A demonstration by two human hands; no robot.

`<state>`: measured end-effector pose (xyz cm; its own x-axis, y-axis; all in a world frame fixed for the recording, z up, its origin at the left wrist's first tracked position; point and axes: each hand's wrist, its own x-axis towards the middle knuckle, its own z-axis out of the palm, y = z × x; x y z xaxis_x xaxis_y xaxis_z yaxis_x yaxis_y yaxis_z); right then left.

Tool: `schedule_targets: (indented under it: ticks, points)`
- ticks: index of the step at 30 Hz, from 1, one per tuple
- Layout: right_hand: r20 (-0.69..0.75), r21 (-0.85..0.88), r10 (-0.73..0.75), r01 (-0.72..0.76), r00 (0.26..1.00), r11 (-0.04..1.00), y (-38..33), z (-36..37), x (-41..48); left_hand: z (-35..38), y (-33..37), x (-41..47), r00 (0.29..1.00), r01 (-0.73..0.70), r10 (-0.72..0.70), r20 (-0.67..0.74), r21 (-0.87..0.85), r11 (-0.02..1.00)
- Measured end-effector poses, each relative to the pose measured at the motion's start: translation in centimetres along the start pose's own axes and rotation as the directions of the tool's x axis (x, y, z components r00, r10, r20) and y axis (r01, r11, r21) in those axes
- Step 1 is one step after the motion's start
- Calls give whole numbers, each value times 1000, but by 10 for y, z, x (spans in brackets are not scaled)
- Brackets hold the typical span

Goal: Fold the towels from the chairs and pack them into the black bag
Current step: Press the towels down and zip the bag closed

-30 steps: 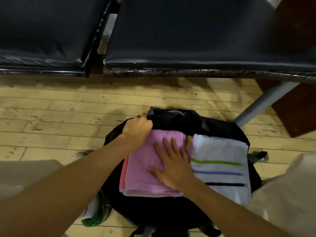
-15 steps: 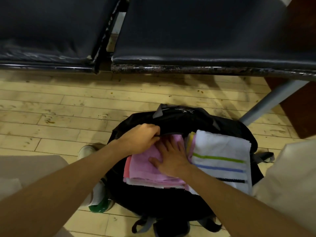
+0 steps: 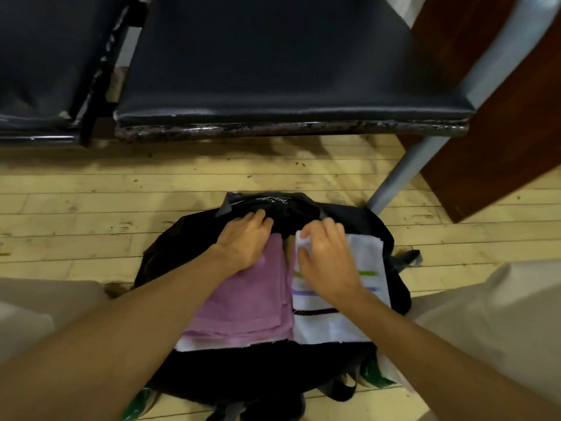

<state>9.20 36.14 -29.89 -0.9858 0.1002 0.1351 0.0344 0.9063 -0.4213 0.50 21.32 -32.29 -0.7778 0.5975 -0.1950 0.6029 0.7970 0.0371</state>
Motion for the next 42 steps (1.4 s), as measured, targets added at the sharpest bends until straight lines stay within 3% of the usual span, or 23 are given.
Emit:
schedule_targets:
  ticks: [2, 4, 6, 9, 11, 13, 17, 20, 22, 25, 30, 32, 36, 42]
  points:
    - [29, 25, 218, -219, 975, 975, 14, -9, -2, 4, 4, 13, 1000, -1, 1, -5, 5, 1000]
    - [96, -29, 283, -282, 954, 959, 24, -17, -8, 8, 0, 26, 999, 22, -17, 44, -120, 992]
    - [276, -75, 305, -296, 911, 952, 32, -19, -20, 12, -7, 37, 995, 60, -38, 96, -232, 971]
    - [529, -184, 276, -209, 802, 961, 41, -2, -43, 14, -6, 44, 995, 92, -79, 63, -252, 963]
    - [580, -226, 245, -136, 777, 965, 44, 15, -52, 14, 4, 43, 998, 12, -23, -67, -163, 986]
    - [612, -244, 240, -108, 754, 964, 46, 26, -52, 12, 9, 38, 980, -13, -23, -198, -178, 984]
    - [628, -250, 219, -73, 747, 965, 47, 35, -43, -7, 6, 30, 909, -1, -179, -377, -431, 902]
    - [620, -235, 206, -71, 757, 969, 50, 41, -34, -25, 4, 23, 904, -37, -252, -346, -650, 759]
    - [615, -239, 202, -64, 762, 969, 51, 43, -32, -31, 5, 13, 954, -86, -117, -276, -624, 777]
    - [600, -224, 191, -66, 777, 972, 53, 44, -33, -22, 6, -7, 992, -119, 121, -30, -508, 853]
    - [451, -160, 134, -67, 882, 985, 56, 41, -43, -15, 20, -13, 973, -103, 157, 170, -290, 952]
    - [354, -125, 110, -69, 929, 990, 60, 36, -45, -20, 34, -3, 984, -80, 115, 136, -239, 968]
    - [237, -142, 165, -134, 957, 981, 72, 26, -40, -22, 56, 28, 994, -89, 74, -76, -218, 972]
    - [355, -154, 251, -209, 901, 966, 83, 26, -42, -10, 88, 63, 988, -153, 152, 22, 13, 988]
